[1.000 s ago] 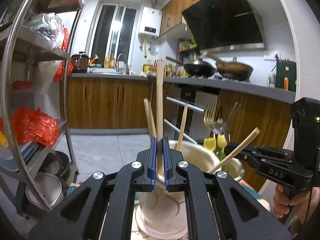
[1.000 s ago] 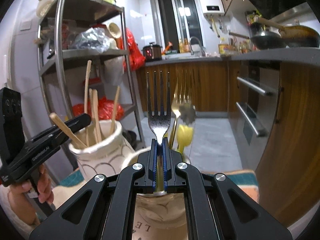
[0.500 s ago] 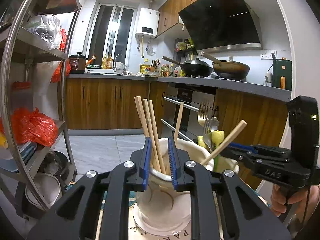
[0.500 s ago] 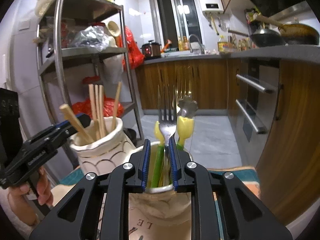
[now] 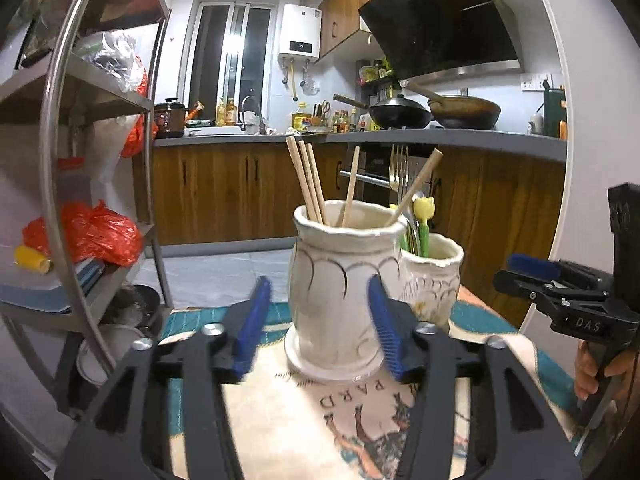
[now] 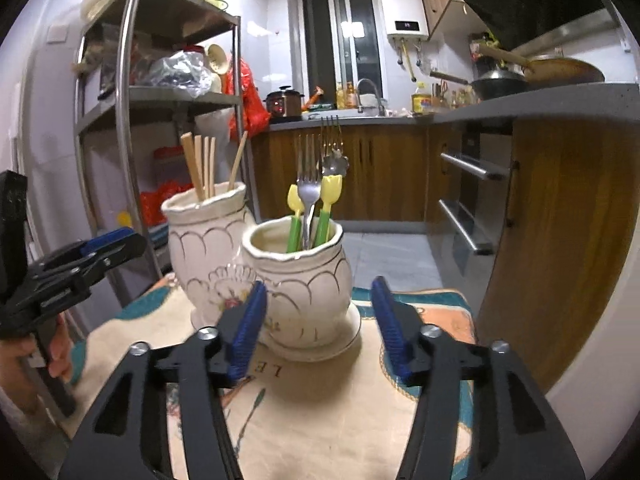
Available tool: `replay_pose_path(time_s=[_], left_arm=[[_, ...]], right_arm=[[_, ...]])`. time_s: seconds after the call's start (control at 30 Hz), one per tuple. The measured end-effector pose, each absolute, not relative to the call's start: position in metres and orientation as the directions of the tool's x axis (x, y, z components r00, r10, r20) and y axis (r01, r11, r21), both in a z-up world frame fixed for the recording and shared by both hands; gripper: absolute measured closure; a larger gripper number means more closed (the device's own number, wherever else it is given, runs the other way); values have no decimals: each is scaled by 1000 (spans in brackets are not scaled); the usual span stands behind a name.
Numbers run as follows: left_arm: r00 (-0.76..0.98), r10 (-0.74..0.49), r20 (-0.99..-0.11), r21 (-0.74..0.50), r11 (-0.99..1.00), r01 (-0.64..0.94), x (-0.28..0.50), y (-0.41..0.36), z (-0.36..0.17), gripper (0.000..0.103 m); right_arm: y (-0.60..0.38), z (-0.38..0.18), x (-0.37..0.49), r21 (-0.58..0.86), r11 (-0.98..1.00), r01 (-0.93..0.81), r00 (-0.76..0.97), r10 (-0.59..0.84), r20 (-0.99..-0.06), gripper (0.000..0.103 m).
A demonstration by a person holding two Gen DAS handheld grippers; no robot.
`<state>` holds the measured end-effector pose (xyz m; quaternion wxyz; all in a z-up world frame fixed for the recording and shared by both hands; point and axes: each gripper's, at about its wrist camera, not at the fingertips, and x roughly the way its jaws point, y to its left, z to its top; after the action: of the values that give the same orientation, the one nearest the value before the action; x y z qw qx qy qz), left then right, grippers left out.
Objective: Organize utensils
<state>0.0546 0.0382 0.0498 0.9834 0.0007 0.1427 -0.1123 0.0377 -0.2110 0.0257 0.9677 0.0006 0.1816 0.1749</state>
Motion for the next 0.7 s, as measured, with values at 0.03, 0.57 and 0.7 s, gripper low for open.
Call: replay_pose_path(time_s=[0.03,0.57,0.7], left_arm=[[939,-209,-272,-24,977,211,50,38,49,39],[945,-186,-269,-11,982,190,43,41,43,6],[946,-184,-265,2,981,192,41,38,43,6]], right_arm=[[-209,25,35,47,939,-340,878,334,-343,35],[-207,25,25,6,938,-347,905,336,-262,8],[-210,24,24,22,940,-341,906,335,-260,8]])
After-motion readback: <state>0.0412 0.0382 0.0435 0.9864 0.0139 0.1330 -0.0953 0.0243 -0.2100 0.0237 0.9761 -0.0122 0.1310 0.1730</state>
